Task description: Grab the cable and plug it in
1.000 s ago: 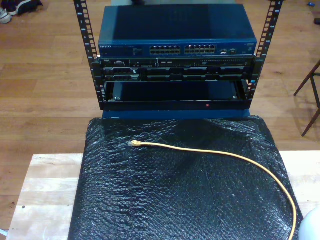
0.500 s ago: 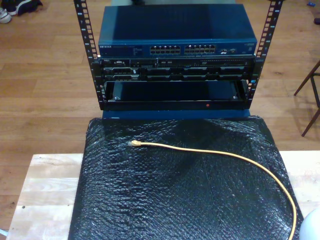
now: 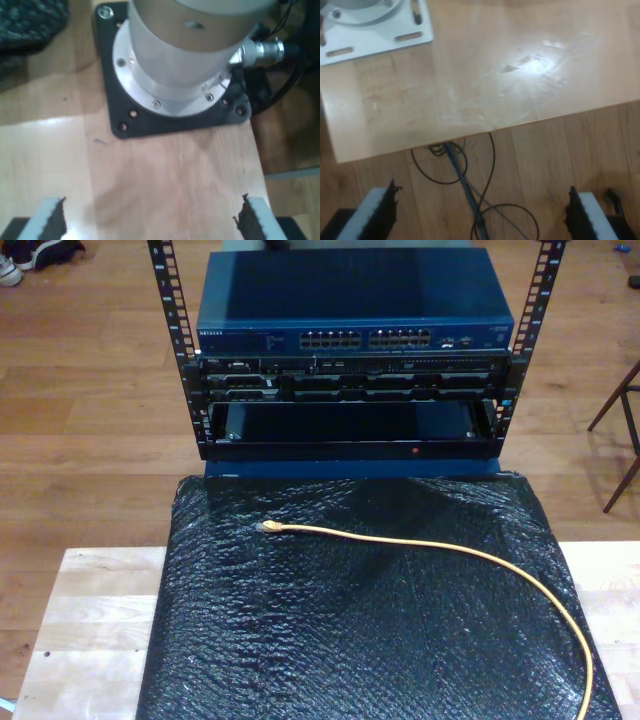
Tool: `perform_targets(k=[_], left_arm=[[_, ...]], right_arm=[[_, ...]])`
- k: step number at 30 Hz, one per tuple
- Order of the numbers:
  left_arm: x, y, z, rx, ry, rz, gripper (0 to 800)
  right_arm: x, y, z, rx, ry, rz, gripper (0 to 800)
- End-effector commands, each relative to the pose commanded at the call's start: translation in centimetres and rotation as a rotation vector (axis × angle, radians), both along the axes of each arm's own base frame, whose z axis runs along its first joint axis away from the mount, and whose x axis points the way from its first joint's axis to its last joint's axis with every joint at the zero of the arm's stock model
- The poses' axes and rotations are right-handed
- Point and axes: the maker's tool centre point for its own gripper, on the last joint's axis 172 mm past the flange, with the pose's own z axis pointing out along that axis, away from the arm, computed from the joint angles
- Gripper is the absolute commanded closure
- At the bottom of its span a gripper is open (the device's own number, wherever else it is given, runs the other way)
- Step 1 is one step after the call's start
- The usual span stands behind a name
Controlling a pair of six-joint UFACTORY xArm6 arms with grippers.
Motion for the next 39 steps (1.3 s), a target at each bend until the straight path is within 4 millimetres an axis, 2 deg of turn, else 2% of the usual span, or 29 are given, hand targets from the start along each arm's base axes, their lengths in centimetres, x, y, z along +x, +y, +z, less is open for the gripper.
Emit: perform_targets(k=[2,6,9,15,23,33,39], left_arm=[[1.2,-0.6,0.3,-0.001,0.006,0.005,0],[2.2,-1.5,0.5,0.003,0.044,0.003,0],[3.0,-2.3,0.5,0.005,0.065,0.018,0],[5.5,-4.4,0.6,-0.017,0.065,0.057,0],[7.2,-6.2,0.6,-0.02,0.088,0.09,0],[8.6,-7.7,0.9,-0.045,0.086,0.141,0],[8.8,-7.8,0.9,-0.046,0.087,0.148,0]], right_arm=[[1.5,0.4,0.6,0.023,-0.013,-0.01,2],[2.9,1.4,1.9,0.088,-0.011,-0.06,2],[4.8,2.5,2.3,0.118,-0.038,-0.071,2],[7.3,4.4,2.7,0.147,-0.023,-0.09,2],[10.4,6.8,3.9,0.177,-0.033,-0.101,3],[13.2,8.9,5.2,0.229,-0.067,-0.133,3],[15.5,10.7,6.4,0.291,-0.113,-0.147,4]])
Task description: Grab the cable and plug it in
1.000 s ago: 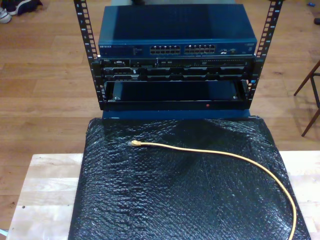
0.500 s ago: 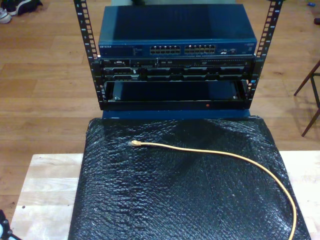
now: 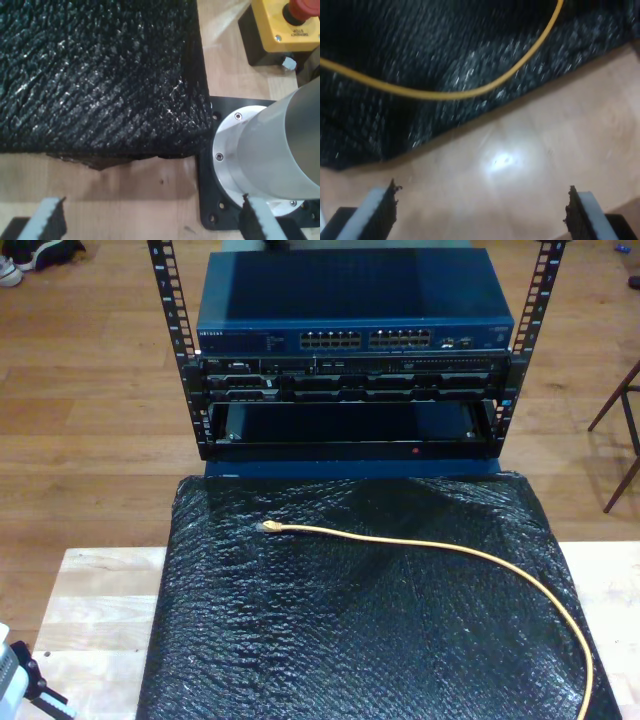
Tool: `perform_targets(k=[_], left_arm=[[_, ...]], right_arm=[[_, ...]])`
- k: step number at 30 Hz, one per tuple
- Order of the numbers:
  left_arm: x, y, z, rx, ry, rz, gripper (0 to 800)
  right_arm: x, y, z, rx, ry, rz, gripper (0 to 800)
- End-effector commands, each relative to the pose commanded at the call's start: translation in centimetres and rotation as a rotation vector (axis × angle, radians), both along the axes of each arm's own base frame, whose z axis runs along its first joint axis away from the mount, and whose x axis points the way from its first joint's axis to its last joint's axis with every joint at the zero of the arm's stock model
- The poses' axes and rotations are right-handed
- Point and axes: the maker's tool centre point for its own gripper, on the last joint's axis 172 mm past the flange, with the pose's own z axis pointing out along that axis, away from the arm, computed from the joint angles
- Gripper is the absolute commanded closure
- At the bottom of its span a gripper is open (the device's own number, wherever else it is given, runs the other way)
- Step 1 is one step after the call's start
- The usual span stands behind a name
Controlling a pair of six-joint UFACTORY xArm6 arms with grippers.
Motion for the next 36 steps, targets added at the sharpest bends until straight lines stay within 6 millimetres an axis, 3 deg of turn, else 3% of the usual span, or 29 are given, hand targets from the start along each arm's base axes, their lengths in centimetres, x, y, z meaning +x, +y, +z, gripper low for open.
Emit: perform_targets(k=[10,16,24,36], left_arm=[[1.0,-1.3,0.2,0.007,0.02,0.01,0],[2.5,-2.6,0.6,-0.03,-0.015,0.031,0],[2.9,-3.1,0.5,-0.022,-0.001,0.04,0],[3.0,-3.0,0.3,-0.02,-0.002,0.043,0]], right_arm=[[2.9,3.6,-0.2,0.056,0.051,0.071,4],[5.6,6.4,1.9,0.16,-0.025,0.053,4],[7.4,9.6,3.0,0.155,-0.022,0.105,4],[10.5,14.9,1.6,0.117,0.005,0.146,4]])
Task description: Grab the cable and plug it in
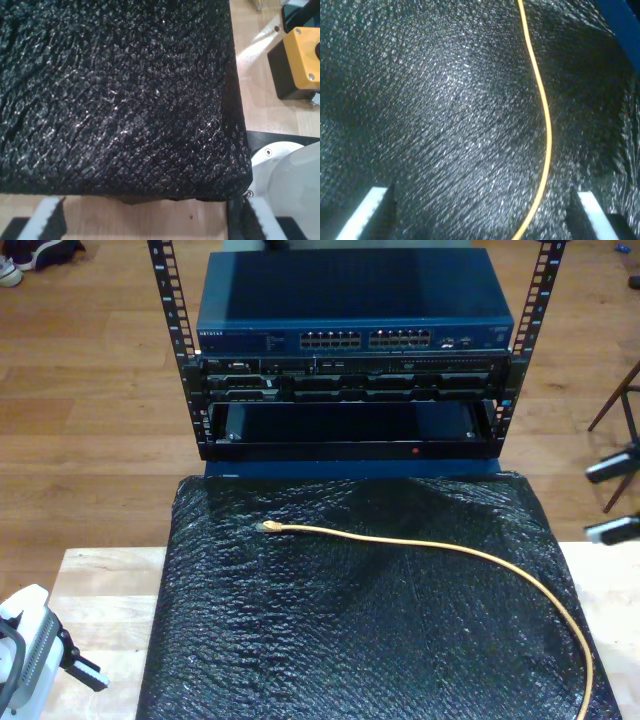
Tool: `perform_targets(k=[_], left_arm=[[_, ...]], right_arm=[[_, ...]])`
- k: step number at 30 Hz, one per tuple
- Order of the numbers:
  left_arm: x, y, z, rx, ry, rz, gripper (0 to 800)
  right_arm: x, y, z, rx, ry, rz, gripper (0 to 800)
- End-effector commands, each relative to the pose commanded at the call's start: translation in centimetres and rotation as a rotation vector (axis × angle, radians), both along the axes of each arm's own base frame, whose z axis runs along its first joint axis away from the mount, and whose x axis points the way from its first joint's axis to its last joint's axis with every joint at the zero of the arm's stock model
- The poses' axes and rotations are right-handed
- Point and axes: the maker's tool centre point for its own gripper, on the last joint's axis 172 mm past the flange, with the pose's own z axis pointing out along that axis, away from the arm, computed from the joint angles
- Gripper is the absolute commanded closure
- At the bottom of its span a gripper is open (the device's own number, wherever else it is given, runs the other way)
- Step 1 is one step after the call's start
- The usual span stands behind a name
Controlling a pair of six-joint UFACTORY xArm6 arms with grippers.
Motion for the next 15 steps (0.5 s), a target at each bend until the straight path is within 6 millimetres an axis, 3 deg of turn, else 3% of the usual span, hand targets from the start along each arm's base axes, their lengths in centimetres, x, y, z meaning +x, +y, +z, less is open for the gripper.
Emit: perform_targets(k=[6,11,15], left_arm=[[-0.1,0.0,-0.2,-0.007,0.01,-0.001,0],[-0.1,-0.1,-0.3,-0.008,0.013,-0.001,0],[-0.1,0.0,-0.4,-0.009,0.015,0.0,0]], right_arm=[[2.6,4.2,0.1,-0.019,0.008,0.048,4],[4.3,6.5,0.8,-0.026,-0.004,0.074,4],[5.4,8.4,0.2,-0.034,0.008,0.09,4]])
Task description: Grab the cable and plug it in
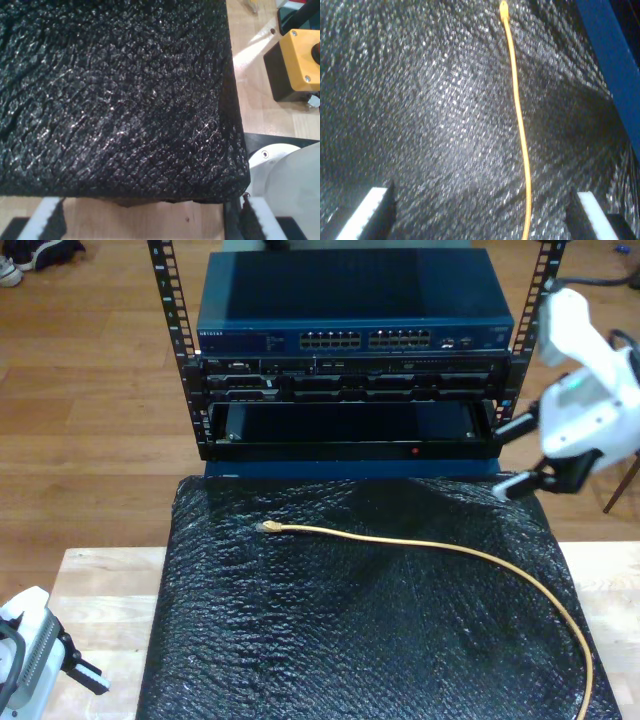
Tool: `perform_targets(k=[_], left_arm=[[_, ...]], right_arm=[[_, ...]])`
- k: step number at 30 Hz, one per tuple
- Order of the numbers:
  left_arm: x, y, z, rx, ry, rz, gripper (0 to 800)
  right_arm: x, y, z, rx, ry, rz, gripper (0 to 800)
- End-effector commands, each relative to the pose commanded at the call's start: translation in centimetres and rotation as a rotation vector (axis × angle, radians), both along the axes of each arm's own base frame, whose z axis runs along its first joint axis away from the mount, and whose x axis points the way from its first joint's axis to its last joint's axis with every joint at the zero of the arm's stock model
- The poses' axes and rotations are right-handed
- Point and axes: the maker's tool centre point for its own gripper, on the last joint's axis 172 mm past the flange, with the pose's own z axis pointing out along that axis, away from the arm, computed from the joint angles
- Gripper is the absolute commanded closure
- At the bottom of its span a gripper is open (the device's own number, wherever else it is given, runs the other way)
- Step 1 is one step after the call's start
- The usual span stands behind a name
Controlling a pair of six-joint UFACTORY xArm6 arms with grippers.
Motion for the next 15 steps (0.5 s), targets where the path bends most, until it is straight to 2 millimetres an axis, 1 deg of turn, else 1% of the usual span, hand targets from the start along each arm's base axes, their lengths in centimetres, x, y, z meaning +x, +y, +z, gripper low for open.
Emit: perform_targets(k=[2,7,11,15], left_arm=[[0.1,0.1,-0.1,0.002,-0.002,0.001,0],[0.1,0.1,-0.1,0.001,-0.001,0.001,0],[0.1,0.1,-0.2,0.002,-0.001,0.001,0],[0.0,0.1,-0.3,-0.002,0.005,0.002,0]], right_arm=[[0.6,0.9,-0.4,-0.005,-0.002,0.011,4],[1.1,3.1,-1.9,-0.013,0.017,0.038,4],[1.7,5.2,-2.4,-0.025,-0.001,0.066,6],[1.9,6.9,-3.0,-0.033,0.0,0.068,6]])
